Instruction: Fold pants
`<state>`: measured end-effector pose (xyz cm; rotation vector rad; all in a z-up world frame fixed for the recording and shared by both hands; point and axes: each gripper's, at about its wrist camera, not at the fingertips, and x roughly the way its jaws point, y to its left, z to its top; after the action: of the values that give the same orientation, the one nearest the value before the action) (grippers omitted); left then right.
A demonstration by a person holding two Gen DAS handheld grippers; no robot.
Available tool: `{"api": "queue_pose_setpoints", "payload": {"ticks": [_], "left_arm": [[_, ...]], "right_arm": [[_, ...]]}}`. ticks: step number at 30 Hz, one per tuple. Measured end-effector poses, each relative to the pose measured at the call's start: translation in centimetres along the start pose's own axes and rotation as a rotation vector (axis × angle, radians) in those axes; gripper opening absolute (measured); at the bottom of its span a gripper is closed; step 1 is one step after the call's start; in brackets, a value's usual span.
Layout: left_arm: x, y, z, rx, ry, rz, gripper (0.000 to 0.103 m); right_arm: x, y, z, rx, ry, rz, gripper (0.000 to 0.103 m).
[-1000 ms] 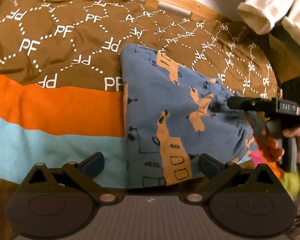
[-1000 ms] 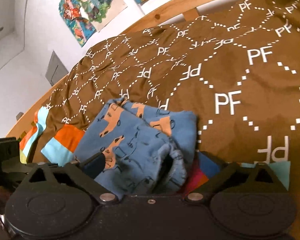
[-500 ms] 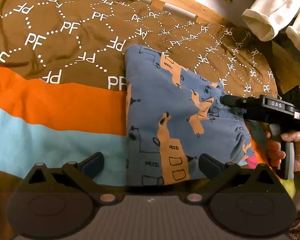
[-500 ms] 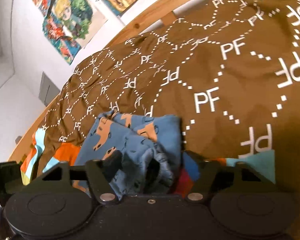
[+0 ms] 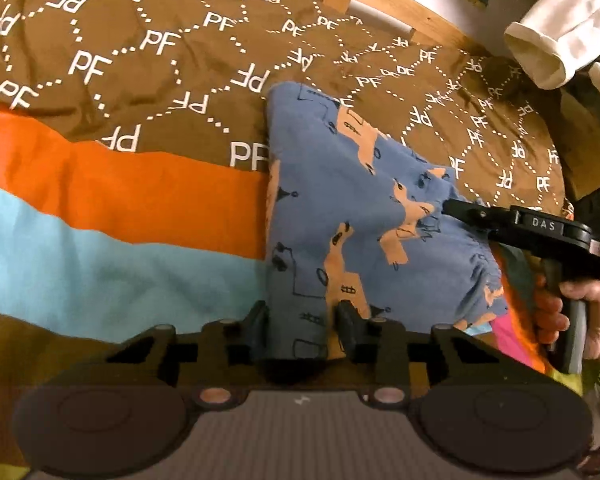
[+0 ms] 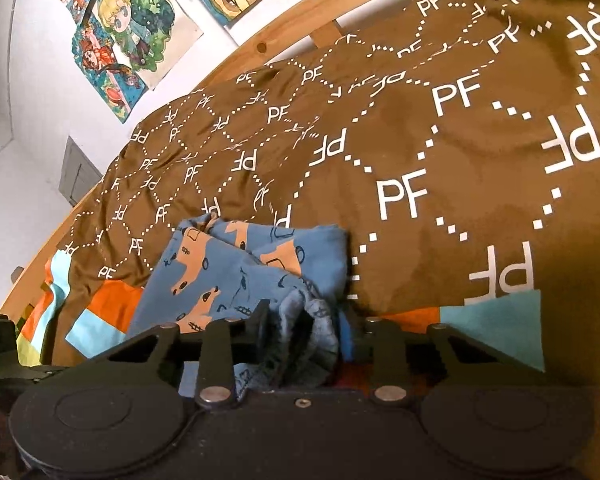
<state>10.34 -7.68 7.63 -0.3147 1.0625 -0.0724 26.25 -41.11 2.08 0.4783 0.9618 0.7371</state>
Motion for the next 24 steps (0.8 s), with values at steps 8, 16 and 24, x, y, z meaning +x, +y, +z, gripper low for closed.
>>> {"api": "queue_pose_setpoints", "payload": {"ticks": [8, 16, 24], "left_arm": [[-0.4, -0.9, 0.0, 0.024, 0.0, 0.053, 0.028], [-0.8, -1.8, -0.2, 0.055, -0.016, 0.088, 0.023], [-0.8, -1.4, -0.2, 0.047, -0.019, 0.078, 0.023]], "right_arm": [[-0.5, 1.9, -0.4, -0.068, -0.039, -0.078, 0.026], [-1.0, 6.2, -2.0, -0.327, -0.105, -0.212, 0.023], [-0.7, 8.0, -3.3, -0.459, -0.143, -0.294, 0.023]]}}
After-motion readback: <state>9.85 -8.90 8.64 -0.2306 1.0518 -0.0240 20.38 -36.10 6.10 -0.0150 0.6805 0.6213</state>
